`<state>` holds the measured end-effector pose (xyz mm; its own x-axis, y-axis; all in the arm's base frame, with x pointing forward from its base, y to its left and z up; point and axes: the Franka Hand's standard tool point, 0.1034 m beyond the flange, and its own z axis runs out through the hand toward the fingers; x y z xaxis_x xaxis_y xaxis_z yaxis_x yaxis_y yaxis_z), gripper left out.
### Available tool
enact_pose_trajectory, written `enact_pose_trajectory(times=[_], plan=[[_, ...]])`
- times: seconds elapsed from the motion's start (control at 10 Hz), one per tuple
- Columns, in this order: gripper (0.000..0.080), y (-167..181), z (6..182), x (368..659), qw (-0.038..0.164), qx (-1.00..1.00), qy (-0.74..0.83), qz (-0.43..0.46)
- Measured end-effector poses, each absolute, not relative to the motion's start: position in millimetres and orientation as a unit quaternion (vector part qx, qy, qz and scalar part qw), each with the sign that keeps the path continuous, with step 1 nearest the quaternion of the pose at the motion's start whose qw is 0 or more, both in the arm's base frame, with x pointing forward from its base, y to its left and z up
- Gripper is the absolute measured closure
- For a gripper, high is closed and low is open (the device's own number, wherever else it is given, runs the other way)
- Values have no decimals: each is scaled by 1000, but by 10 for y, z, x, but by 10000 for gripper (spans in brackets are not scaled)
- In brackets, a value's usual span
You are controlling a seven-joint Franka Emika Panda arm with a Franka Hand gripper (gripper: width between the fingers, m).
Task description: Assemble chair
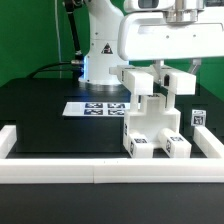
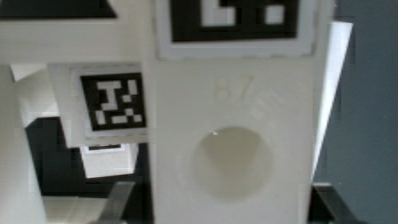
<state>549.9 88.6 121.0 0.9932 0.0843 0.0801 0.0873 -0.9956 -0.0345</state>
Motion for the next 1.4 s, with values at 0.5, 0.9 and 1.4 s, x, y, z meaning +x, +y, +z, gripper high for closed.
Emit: enact_pose_trajectory(times=[0.5, 0.9, 1.4], plan=[[509, 886, 1211, 5509, 19, -998, -43, -40], [509, 875, 1193, 5538, 17, -998, -50, -46], [509, 868, 1150, 5525, 16, -998, -49, -42]])
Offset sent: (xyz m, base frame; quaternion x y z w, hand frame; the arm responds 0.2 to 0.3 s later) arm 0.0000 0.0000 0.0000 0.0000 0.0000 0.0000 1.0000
